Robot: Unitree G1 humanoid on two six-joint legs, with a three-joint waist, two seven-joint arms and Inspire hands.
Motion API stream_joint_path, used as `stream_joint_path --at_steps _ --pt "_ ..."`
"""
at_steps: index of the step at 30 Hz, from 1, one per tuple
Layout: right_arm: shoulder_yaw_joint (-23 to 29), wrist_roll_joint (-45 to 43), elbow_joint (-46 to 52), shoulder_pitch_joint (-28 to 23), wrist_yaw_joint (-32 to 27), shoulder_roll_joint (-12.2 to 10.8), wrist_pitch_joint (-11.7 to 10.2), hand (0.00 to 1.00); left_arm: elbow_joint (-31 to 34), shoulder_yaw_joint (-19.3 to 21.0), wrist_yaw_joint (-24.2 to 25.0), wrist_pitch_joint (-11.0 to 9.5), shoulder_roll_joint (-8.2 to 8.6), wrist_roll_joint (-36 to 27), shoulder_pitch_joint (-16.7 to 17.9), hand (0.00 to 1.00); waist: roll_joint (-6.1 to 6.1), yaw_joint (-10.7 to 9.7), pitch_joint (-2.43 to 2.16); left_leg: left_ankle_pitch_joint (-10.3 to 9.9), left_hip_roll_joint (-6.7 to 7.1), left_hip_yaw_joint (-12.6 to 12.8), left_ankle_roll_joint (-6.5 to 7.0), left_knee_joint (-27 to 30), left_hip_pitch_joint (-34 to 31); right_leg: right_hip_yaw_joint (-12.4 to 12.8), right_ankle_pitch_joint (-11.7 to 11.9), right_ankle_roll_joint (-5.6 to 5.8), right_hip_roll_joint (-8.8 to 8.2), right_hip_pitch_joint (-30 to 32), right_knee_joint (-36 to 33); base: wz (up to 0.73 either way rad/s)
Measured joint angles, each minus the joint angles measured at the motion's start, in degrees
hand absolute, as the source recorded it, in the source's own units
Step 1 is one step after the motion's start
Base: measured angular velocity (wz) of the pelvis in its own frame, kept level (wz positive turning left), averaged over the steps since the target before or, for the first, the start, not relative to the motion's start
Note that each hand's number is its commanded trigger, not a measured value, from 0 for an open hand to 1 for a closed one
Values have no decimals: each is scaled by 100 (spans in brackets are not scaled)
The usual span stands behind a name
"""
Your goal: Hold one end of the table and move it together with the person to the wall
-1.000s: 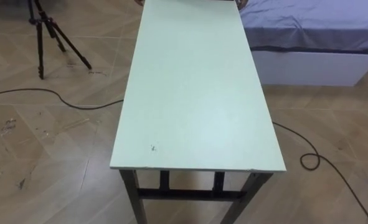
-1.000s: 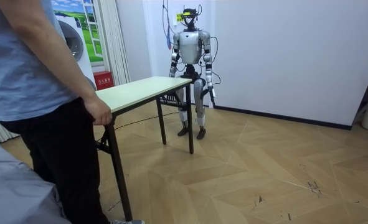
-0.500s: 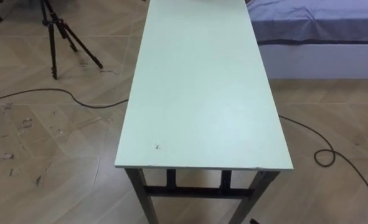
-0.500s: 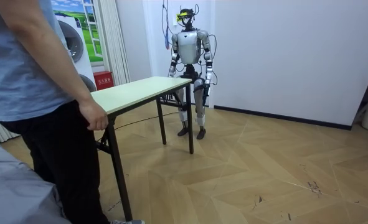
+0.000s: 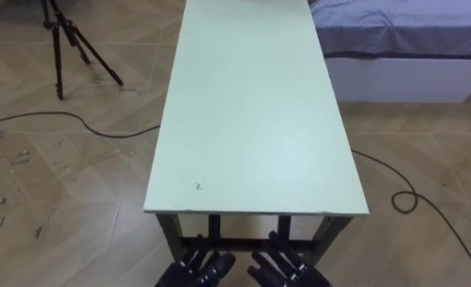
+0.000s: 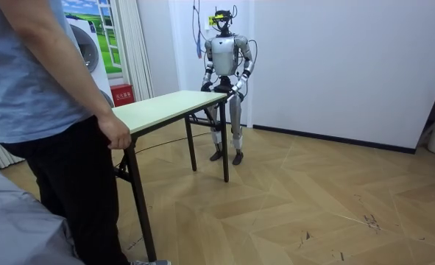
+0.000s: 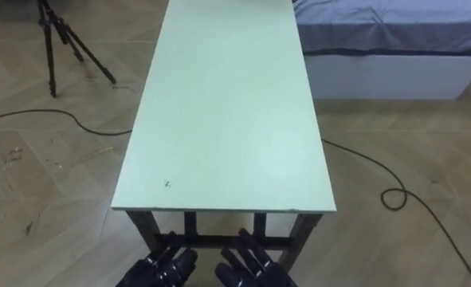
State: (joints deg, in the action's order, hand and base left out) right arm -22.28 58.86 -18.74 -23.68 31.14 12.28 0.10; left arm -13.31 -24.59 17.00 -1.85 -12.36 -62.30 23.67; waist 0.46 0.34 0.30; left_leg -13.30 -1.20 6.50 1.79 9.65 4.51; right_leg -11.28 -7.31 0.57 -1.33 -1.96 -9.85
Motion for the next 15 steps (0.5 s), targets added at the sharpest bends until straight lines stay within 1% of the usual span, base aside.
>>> stream_joint_path --at_steps 2,4,6,9,11,15 --pt "-82 -11 -3 33 38 10 0 0 124 -113 1 1 -37 -1 -22 0 -2 -25 4 0 0 0 0 0 -14 0 0 0 1 15 1 0" --pt "-124 70 -2 120 37 71 -3 0 220 -152 -18 2 -116 -15 -38 0 -20 -62 -4 0 0 -1 0 8 -61 -3 0 0 1 63 -1 0" --pt "-210 156 -2 245 20 174 -2 0 430 -248 -24 2 -261 -19 -59 0 -43 -111 7 2 1 -1 0 14 -96 -2 1 -1 1 98 2 0" --pt "-328 225 42 402 -54 293 -3 0 570 -261 -134 7 -364 -136 -79 0 -51 -181 7 2 -3 -5 0 20 -87 4 0 -1 10 98 9 0" --pt "-346 224 139 454 -108 327 -3 0 657 -260 -207 7 -410 -230 -126 0 -53 -214 7 3 -4 -5 0 17 -86 5 0 0 11 97 10 0" --pt "-333 215 326 592 -184 377 -10 0 684 -252 -293 0 -458 -226 -365 0 -69 -198 15 4 -3 -18 1 20 -70 6 0 0 11 80 17 1"
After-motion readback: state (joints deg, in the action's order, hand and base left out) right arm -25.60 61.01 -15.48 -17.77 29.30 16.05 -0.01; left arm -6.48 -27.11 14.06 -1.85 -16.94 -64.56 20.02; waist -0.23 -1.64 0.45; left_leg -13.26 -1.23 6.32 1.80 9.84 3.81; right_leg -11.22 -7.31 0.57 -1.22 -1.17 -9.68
